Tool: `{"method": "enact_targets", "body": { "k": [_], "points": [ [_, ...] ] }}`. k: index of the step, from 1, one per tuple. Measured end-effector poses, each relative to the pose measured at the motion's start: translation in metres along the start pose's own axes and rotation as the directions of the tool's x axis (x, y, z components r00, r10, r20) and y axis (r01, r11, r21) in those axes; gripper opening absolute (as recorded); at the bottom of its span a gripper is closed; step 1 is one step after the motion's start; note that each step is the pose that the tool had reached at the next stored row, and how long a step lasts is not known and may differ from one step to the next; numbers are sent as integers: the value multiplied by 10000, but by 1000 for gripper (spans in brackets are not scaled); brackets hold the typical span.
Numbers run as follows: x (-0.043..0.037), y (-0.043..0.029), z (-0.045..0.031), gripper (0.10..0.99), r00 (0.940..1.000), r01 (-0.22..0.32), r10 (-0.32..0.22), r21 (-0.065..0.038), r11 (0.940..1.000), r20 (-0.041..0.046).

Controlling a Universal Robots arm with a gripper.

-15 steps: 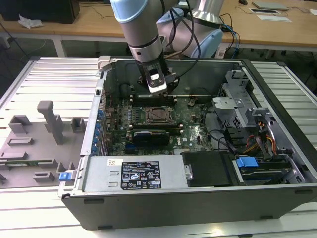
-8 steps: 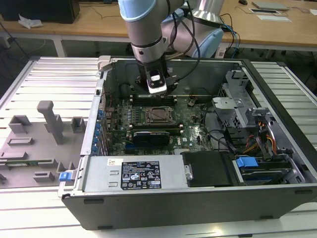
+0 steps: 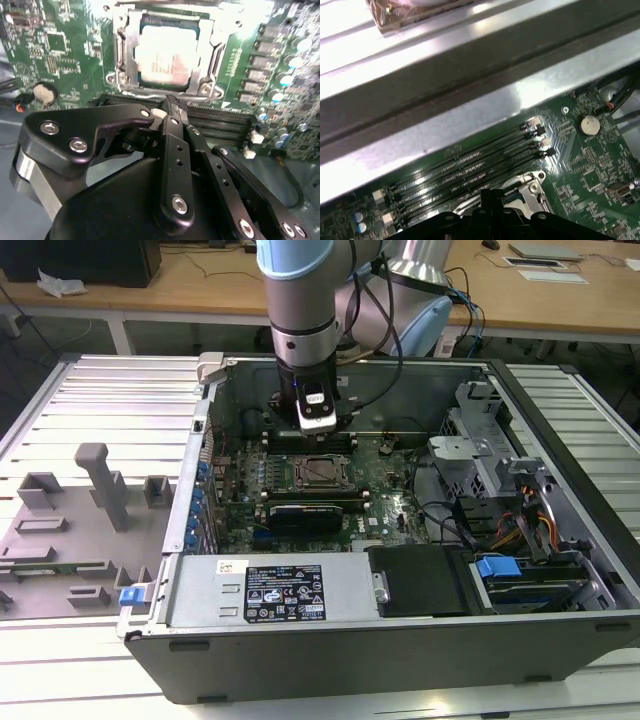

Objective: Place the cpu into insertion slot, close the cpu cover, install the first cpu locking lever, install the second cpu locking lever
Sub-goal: 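Install the first cpu locking lever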

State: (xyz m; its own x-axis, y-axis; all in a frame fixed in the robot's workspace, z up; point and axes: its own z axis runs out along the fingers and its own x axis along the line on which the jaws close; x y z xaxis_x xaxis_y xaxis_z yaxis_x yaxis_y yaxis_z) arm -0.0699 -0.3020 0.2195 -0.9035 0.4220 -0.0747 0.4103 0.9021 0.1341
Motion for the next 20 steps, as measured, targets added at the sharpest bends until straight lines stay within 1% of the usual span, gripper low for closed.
{"method": "enact_targets", "body": {
  "k": [1,3,4,5,6,7,8,10,11,12,13,14,18,19,20],
  "points": [
    [0,0,1,106,10000,36,-36,198,9998,25],
    [0,0,0,106,9999,116,-119,465,9989,61],
    [0,0,0,106,9998,178,-183,569,9982,76],
    [0,0,0,106,9996,252,-257,651,9976,80],
    [0,0,0,106,9993,355,-361,704,9969,72],
    [0,-1,0,106,9983,570,-574,723,9958,38],
    [0,0,0,106,9959,899,-900,703,9935,-14],
    [-1,0,2,106,9920,1260,-1259,672,9897,-63],
    [-5,2,4,106,9882,1531,-1527,651,9861,-110],
    [-13,5,6,106,9859,1671,-1664,651,9838,-158],
    [-20,8,8,106,9848,1736,-1727,657,9826,-194],
    [-40,13,11,106,9834,1808,-1795,673,9812,-257],
    [-97,36,20,106,9793,2005,-1978,722,9770,-429],
    [-111,42,22,106,9778,2073,-2042,733,9755,-476],
    [-134,51,25,106,9753,2176,-2139,744,9732,-542]
  ]
}}
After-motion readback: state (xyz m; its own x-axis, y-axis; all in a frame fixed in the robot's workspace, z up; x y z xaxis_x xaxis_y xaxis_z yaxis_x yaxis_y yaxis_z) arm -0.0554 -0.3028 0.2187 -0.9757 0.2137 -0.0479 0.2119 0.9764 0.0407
